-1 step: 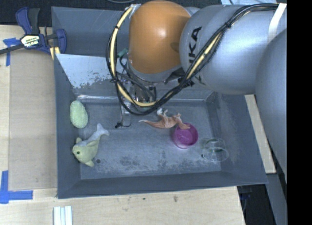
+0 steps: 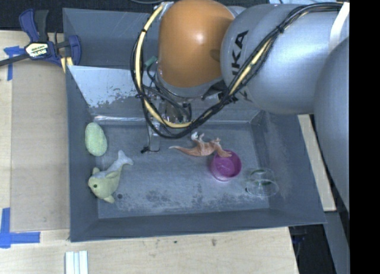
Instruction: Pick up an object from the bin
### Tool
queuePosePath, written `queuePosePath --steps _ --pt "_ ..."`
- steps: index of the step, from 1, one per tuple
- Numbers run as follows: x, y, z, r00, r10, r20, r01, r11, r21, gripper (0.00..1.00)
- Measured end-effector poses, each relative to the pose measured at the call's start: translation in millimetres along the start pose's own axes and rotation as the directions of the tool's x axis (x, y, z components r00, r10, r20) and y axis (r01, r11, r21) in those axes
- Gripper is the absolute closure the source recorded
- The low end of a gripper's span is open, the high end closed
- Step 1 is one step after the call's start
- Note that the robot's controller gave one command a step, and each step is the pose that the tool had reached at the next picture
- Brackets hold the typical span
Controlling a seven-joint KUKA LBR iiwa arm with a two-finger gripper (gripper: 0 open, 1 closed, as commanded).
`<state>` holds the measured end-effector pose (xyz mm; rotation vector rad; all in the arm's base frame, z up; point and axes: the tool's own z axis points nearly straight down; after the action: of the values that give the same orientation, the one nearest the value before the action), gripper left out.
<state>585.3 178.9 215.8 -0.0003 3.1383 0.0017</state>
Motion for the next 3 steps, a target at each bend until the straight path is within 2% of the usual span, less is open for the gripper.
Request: queuePosePath --steps 1,2,3 --pt "34.9 26 60 0.997 -0.082 0.002 0.082 0.997 0.000 0.00" --pt "72.6 59 66 0.966 -0.259 -0.003 0.259 0.966 0.000 0.00" --pt "41.8 53 90 0.862 -0.506 0.002 0.506 0.862 0.000 0.00"
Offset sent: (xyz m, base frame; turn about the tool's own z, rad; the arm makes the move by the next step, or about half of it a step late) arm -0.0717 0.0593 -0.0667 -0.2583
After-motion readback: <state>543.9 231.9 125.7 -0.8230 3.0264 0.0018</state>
